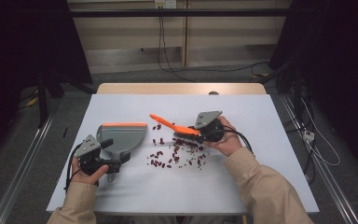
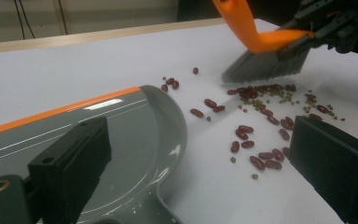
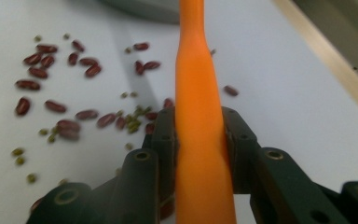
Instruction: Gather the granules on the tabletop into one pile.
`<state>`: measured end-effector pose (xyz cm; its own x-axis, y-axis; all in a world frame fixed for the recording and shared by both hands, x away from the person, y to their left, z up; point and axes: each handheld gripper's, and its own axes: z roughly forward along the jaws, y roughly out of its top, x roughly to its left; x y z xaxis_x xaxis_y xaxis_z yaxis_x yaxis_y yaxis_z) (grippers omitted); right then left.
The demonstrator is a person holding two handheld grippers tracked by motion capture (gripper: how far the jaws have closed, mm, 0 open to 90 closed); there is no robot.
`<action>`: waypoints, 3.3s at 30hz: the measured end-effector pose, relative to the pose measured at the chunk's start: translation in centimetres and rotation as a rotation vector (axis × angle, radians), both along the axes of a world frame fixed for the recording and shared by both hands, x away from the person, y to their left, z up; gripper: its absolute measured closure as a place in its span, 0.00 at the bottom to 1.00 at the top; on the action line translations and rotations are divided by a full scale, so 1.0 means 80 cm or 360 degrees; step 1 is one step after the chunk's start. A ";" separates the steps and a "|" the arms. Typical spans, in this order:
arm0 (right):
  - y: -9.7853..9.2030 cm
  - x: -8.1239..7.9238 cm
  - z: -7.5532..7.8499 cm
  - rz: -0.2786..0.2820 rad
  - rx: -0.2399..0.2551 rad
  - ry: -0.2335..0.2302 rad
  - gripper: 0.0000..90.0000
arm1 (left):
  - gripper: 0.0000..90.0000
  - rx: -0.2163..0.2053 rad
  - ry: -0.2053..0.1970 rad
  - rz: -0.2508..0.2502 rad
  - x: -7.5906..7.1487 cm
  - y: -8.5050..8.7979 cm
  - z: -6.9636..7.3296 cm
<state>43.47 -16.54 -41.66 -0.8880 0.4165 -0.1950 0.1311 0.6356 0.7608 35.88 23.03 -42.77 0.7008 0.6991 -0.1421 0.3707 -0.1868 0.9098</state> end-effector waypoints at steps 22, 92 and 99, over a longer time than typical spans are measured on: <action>0.076 0.110 -0.020 -0.0117 0.0049 -0.0053 0.79 | 0.06 0.0001 0.0024 0.0006 0.001 0.003 -0.002; 0.103 -0.004 -0.016 0.0456 0.0012 0.0015 0.79 | 0.06 -0.0005 0.0019 0.0015 -0.009 0.013 -0.001; 0.098 -0.018 -0.007 0.0437 0.0053 -0.0004 0.79 | 0.06 0.0007 0.0024 0.0009 -0.009 0.011 -0.002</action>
<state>42.00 -8.69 -42.18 -0.9680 0.1662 -0.1878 -0.0449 0.6219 0.7818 35.15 23.94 -42.90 0.6947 0.7036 -0.1498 0.3857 -0.1886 0.9031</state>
